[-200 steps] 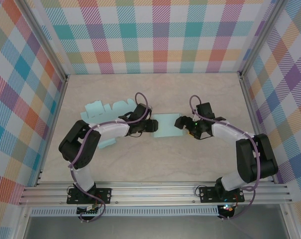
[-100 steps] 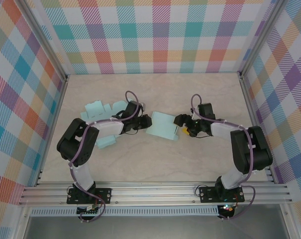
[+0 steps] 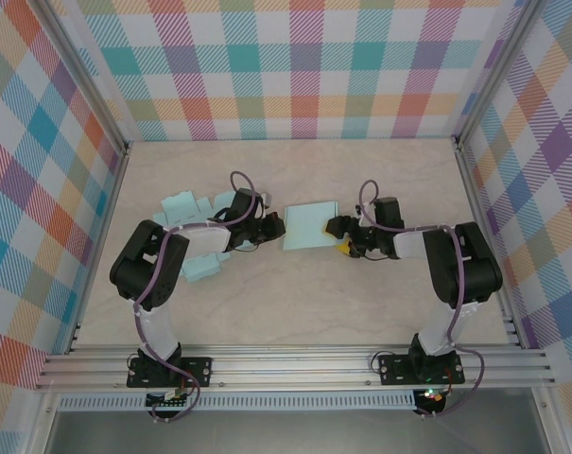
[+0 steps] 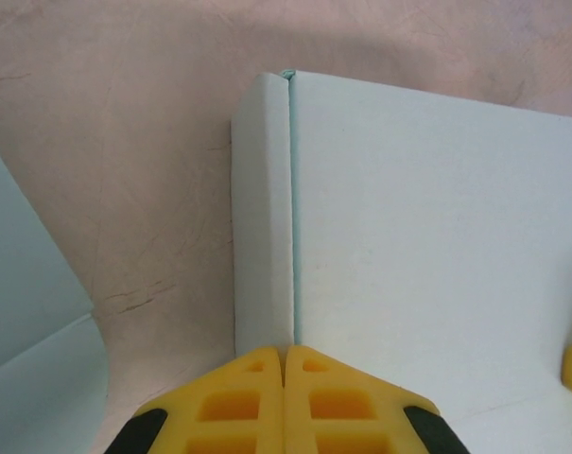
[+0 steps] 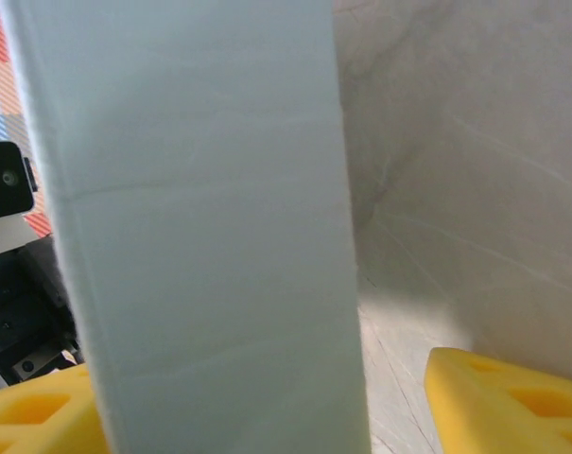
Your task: Fold the paper box
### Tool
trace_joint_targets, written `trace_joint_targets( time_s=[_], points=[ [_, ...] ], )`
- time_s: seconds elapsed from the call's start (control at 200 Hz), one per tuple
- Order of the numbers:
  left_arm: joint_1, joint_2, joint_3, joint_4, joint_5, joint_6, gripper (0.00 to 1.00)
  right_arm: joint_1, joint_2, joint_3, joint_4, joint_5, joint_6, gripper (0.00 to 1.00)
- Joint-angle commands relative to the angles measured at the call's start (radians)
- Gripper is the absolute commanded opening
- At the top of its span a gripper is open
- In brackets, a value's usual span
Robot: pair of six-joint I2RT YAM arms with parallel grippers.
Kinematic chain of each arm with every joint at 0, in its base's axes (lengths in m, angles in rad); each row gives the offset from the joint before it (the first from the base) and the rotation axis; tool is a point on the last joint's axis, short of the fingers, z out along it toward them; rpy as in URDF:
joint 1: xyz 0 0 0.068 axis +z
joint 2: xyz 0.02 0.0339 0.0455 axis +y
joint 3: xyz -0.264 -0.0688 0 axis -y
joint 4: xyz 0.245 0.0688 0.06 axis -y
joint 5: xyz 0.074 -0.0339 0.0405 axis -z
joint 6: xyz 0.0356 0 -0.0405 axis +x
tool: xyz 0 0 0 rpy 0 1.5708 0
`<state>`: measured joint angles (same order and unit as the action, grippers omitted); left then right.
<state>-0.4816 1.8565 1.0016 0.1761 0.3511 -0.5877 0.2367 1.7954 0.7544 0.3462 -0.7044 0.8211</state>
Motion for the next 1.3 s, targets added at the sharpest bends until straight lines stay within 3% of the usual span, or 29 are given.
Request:
trace_joint_targets(
  time_s=[0.0,0.165,0.265,0.42,0.57,0.73,0.88,1.0,1.155,1.295],
  points=[
    [0.006,0.035,-0.012,-0.062,0.019,-0.002,0.06,0.002,0.044,0.057,0.053,-0.04,-0.022,0.69],
    [0.006,0.033,-0.003,-0.067,0.023,0.005,0.06,0.003,0.053,0.086,0.071,-0.059,-0.025,0.62],
    [0.006,0.032,0.001,-0.06,0.032,0.007,0.07,0.003,0.047,0.083,0.078,-0.067,-0.017,0.51],
    [0.007,0.01,0.009,-0.039,0.037,0.018,0.14,0.001,0.029,0.069,0.073,-0.067,0.0,0.46],
    [0.006,-0.064,-0.005,-0.002,0.02,0.071,0.35,-0.003,-0.013,0.061,0.018,-0.082,0.048,0.46],
    [0.006,-0.205,-0.082,0.097,-0.03,0.198,0.8,-0.028,-0.095,0.059,-0.127,-0.121,0.107,0.47],
    [-0.009,-0.336,-0.202,0.284,0.011,0.409,1.0,-0.067,-0.174,0.071,-0.292,-0.211,0.101,0.47],
    [-0.098,-0.48,-0.36,0.449,-0.031,0.724,1.0,-0.104,-0.222,0.076,-0.425,-0.296,0.093,0.47],
    [-0.242,-0.6,-0.402,0.303,-0.117,1.094,1.0,-0.125,-0.28,0.074,-0.529,-0.385,0.118,0.48],
    [-0.352,-0.595,-0.395,0.237,-0.258,1.267,1.0,-0.125,-0.315,0.092,-0.643,-0.411,0.101,0.49]
  ],
)
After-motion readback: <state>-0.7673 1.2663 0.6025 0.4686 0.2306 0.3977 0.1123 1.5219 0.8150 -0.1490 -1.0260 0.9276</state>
